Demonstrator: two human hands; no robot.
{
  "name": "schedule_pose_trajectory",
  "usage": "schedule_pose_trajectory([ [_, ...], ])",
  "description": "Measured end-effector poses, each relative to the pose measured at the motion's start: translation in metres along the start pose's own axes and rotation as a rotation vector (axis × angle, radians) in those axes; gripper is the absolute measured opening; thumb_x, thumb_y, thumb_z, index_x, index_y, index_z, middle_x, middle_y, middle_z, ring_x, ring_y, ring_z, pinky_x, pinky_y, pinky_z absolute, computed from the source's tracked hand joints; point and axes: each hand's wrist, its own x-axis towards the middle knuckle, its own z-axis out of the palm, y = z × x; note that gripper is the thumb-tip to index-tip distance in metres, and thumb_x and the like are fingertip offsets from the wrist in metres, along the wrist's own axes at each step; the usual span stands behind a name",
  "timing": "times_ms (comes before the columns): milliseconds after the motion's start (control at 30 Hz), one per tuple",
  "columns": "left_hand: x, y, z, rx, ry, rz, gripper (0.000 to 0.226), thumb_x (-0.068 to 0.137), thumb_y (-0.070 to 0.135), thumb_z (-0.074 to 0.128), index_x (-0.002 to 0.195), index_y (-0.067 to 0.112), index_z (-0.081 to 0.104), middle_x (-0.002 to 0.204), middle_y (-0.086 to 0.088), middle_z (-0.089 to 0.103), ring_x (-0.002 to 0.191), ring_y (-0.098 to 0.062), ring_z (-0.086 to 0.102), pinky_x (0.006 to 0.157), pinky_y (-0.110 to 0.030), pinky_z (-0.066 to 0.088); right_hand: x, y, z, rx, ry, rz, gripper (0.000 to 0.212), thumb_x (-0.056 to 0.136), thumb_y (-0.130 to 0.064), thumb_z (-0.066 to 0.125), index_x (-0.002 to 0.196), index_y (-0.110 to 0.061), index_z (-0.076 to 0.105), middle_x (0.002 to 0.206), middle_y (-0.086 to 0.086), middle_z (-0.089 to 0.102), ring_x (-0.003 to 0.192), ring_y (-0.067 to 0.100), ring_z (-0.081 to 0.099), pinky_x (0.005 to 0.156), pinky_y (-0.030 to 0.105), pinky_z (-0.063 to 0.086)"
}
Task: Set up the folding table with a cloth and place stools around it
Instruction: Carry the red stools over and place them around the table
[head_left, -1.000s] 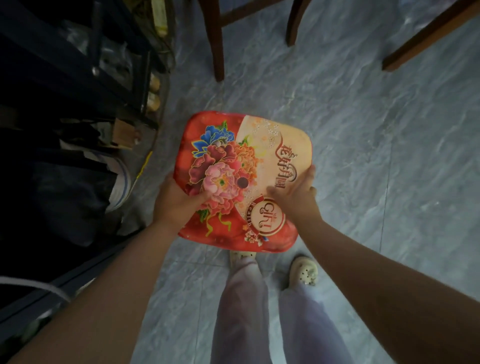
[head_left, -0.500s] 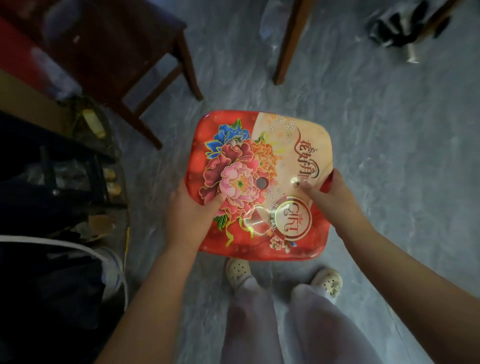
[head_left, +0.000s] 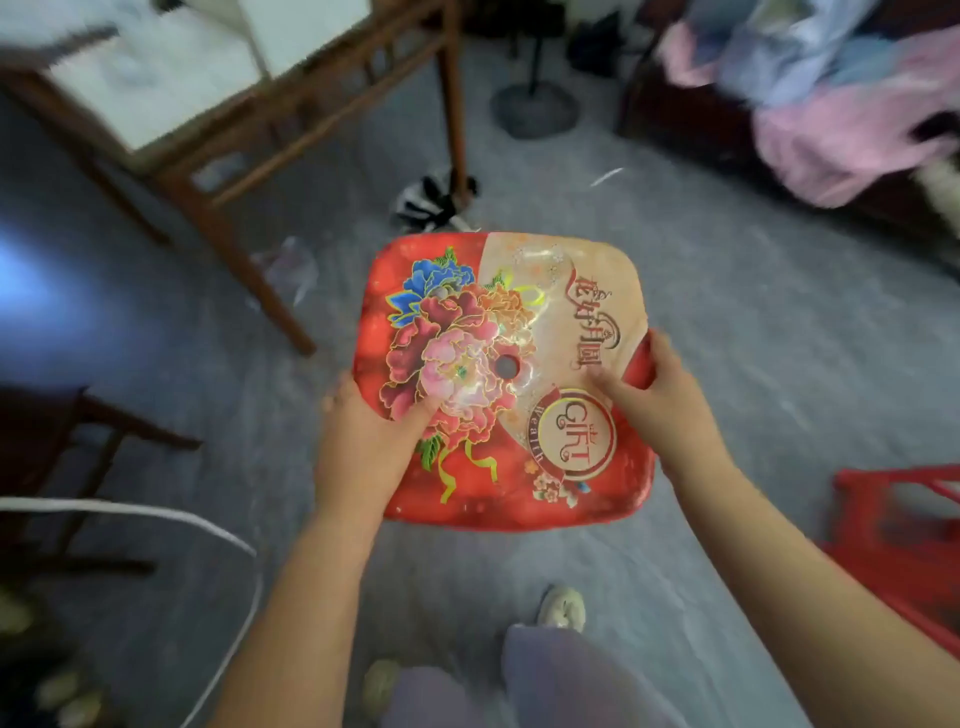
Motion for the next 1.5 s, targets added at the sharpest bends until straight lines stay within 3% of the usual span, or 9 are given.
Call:
schedule_pose_trajectory([
  [267, 0.007, 0.223, 0.133, -0.017, -0.237, 0.410, 0.081, 0.049, 0.084, 0.064, 0.108, 0.027, 0.058, 0.101, 0.000, 0.067, 0.099, -0.023, 0.062, 0.086, -0.044, 0.051, 0.012, 0.030, -0.222, 0.126, 0.429, 0.049, 0.051, 0.076, -0.039, 0.073, 0.121, -0.031, 0.050, 0.103, -0.017, 0.060, 0.099, 0.013, 0.060, 0.085, 0.036, 0.047],
  [467, 0.012, 0.330, 0.231, -0.065, -0.420, 0.564, 0.088, 0.050, 0.079, 0.068, 0.115, 0.020, 0.058, 0.108, -0.005, 0.062, 0.101, -0.022, 0.058, 0.085, -0.036, 0.048, 0.033, 0.060, -0.309, 0.136, 0.671, 0.139, 0.051, 0.075, -0.034, 0.074, 0.120, -0.027, 0.052, 0.108, -0.009, 0.065, 0.100, 0.016, 0.062, 0.089, 0.044, 0.050],
  [567, 0.021, 0.375, 0.282, -0.080, -0.483, 0.602, 0.084, 0.051, 0.075, 0.071, 0.113, 0.018, 0.059, 0.107, -0.007, 0.059, 0.100, -0.025, 0.057, 0.086, -0.039, 0.048, 0.061, 0.071, -0.344, 0.140, 0.769, 0.188, 0.046, 0.074, -0.032, 0.074, 0.115, -0.027, 0.054, 0.104, -0.009, 0.066, 0.096, 0.017, 0.063, 0.087, 0.044, 0.051],
  [767, 0.054, 0.457, 0.374, -0.090, -0.618, 0.713, 0.084, 0.045, 0.082, 0.062, 0.104, 0.023, 0.059, 0.099, -0.004, 0.056, 0.097, -0.025, 0.057, 0.085, -0.044, 0.050, 0.122, 0.087, -0.404, 0.186, 0.889, 0.300, 0.052, 0.070, -0.036, 0.074, 0.117, -0.030, 0.055, 0.106, -0.009, 0.068, 0.095, 0.015, 0.065, 0.087, 0.046, 0.052],
  [1167, 0.047, 0.619, 0.549, 0.039, -0.833, 0.958, 0.097, 0.040, 0.091, 0.054, 0.108, 0.021, 0.059, 0.103, -0.007, 0.057, 0.102, -0.024, 0.053, 0.086, -0.040, 0.047, 0.202, 0.162, -0.512, 0.398, 1.120, 0.440, 0.040, 0.069, -0.036, 0.075, 0.103, -0.037, 0.056, 0.100, -0.011, 0.069, 0.091, 0.013, 0.066, 0.085, 0.047, 0.054],
  [1333, 0.020, 0.685, 0.636, 0.091, -0.882, 0.997, 0.092, 0.042, 0.086, 0.056, 0.105, 0.020, 0.059, 0.101, -0.006, 0.055, 0.099, -0.024, 0.054, 0.083, -0.038, 0.046, 0.249, 0.218, -0.584, 0.517, 1.174, 0.445, 0.055, 0.055, -0.047, 0.074, 0.106, -0.040, 0.058, 0.102, -0.010, 0.071, 0.094, 0.015, 0.068, 0.084, 0.047, 0.055],
  [1500, 0.001, 0.757, 0.722, 0.079, -0.924, 1.039, 0.086, 0.043, 0.092, 0.057, 0.100, 0.027, 0.060, 0.096, 0.000, 0.061, 0.095, -0.021, 0.058, 0.085, -0.042, 0.050, 0.288, 0.253, -0.669, 0.572, 1.202, 0.452, 0.036, 0.064, -0.034, 0.077, 0.095, -0.042, 0.059, 0.097, -0.010, 0.071, 0.090, 0.014, 0.068, 0.083, 0.047, 0.055],
])
